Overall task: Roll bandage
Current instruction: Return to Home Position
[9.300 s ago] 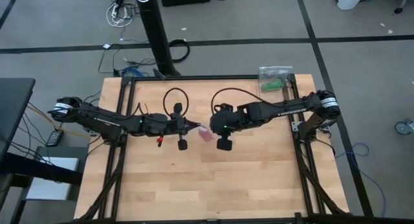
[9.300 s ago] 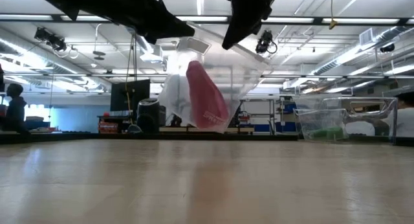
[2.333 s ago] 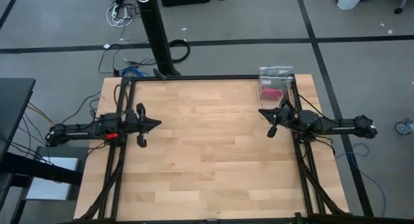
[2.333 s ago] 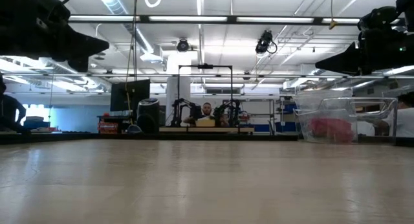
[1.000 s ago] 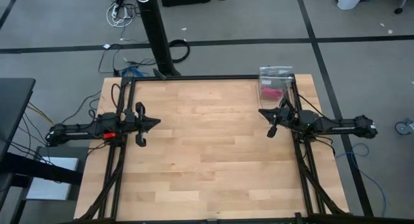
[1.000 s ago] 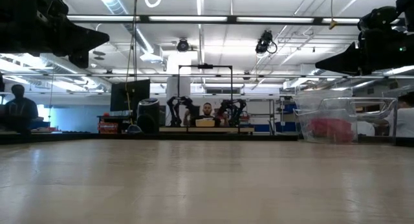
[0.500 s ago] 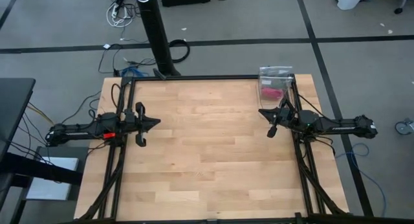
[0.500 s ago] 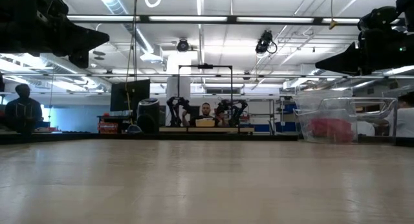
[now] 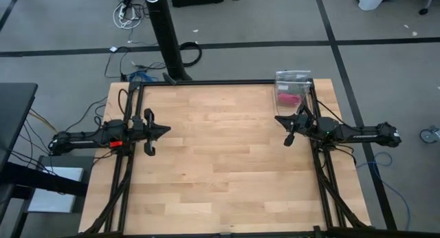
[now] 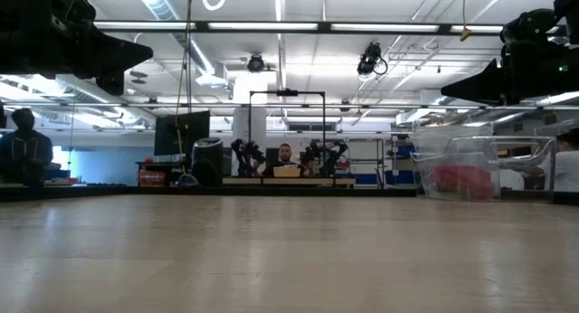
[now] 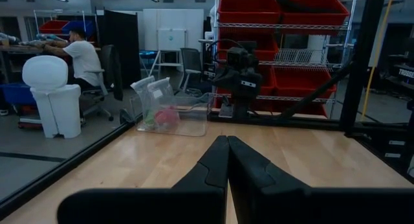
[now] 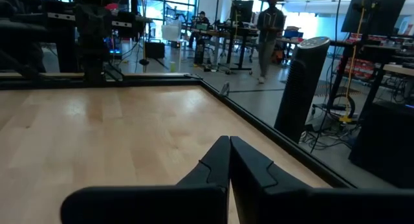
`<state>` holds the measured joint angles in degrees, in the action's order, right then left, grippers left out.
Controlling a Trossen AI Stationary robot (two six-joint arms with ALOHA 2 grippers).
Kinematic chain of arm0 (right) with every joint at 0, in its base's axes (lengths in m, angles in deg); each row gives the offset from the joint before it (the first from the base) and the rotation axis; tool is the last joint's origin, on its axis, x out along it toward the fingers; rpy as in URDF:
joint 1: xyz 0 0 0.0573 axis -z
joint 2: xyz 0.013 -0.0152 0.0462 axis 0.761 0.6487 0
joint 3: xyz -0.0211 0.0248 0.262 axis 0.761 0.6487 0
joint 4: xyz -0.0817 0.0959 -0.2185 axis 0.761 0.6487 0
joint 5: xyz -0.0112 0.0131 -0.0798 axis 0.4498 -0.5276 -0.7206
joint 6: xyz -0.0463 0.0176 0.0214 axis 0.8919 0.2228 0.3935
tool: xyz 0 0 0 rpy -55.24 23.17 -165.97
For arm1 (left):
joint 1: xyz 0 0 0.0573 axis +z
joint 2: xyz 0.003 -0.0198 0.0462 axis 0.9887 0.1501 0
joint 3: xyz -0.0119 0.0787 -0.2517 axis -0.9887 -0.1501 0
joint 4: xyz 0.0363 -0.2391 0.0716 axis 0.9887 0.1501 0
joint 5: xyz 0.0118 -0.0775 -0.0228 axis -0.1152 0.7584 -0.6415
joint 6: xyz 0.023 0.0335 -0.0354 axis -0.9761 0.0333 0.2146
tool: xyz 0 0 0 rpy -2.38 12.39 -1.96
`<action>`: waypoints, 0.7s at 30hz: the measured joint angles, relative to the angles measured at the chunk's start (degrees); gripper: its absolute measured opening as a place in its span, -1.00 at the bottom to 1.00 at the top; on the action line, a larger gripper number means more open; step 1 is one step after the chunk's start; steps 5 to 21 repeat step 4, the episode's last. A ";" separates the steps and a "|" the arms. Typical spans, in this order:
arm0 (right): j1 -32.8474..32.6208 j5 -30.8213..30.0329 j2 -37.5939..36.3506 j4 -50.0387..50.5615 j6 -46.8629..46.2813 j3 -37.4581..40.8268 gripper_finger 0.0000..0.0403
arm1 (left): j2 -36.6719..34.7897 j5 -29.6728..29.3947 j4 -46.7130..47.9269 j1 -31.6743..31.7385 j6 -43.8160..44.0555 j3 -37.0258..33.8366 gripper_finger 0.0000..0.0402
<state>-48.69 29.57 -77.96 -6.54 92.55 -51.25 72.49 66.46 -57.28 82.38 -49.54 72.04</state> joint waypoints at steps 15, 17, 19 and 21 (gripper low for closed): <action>-0.01 0.00 -0.01 -0.01 0.00 0.00 -0.95 | 0.00 0.00 0.00 0.00 0.00 0.00 -0.92; -0.01 0.00 -0.01 -0.01 0.00 0.00 -0.95 | 0.00 0.00 0.00 0.00 0.00 0.00 -0.92; -0.01 0.00 -0.01 -0.01 0.00 0.00 -0.95 | 0.00 0.00 0.00 0.00 0.00 0.00 -0.92; -0.01 0.00 -0.01 -0.01 0.00 0.00 -0.95 | 0.00 0.00 0.00 0.00 0.00 0.00 -0.92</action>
